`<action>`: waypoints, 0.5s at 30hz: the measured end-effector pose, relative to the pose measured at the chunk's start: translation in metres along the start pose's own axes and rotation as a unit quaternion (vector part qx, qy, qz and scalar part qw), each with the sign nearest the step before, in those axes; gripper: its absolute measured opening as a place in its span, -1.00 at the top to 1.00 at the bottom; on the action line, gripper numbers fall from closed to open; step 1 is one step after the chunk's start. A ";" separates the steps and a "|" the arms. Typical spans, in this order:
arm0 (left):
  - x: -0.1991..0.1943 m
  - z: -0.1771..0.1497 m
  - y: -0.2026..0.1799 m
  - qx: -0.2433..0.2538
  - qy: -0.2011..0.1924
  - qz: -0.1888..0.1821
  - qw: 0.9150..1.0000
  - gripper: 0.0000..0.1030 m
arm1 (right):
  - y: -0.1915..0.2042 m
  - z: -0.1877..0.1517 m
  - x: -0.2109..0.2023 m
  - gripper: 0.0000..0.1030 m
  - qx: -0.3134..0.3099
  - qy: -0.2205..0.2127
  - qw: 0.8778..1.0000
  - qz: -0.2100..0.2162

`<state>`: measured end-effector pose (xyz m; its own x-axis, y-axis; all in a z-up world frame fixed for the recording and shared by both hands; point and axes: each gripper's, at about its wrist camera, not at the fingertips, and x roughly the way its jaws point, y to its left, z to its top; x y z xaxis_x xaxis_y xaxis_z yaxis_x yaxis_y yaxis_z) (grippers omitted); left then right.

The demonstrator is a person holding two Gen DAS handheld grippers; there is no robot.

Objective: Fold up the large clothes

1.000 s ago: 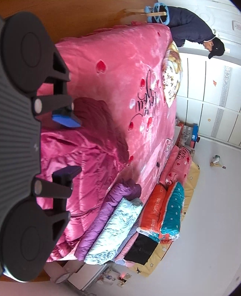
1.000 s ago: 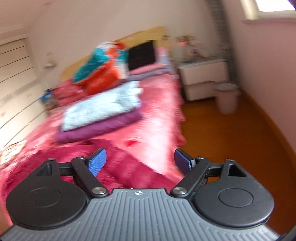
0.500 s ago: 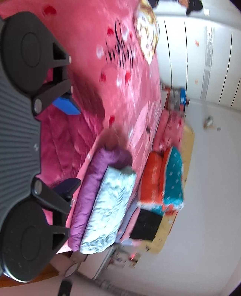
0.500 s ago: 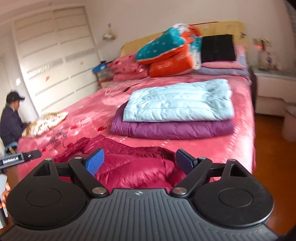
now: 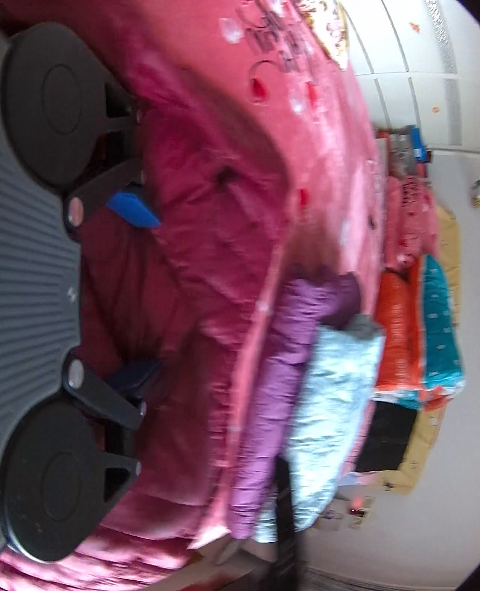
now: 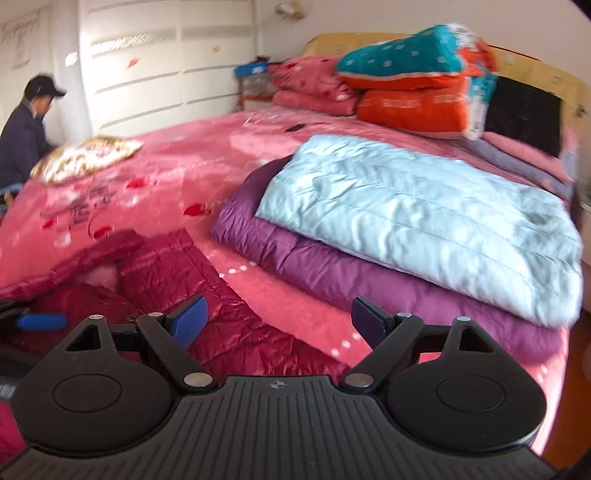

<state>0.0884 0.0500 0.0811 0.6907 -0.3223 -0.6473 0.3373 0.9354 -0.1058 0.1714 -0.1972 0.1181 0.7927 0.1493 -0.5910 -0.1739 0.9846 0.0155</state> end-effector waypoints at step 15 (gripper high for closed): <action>-0.036 -0.031 0.017 -0.029 0.008 -0.052 0.998 -0.50 | -0.004 -0.044 0.102 -1.00 0.046 0.163 0.975 0.142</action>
<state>0.0494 0.0823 0.0790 0.6429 -0.4162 -0.6430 0.3689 0.9040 -0.2163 0.2270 -0.1902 0.0227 0.4893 0.3948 -0.7776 -0.2934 0.9142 0.2796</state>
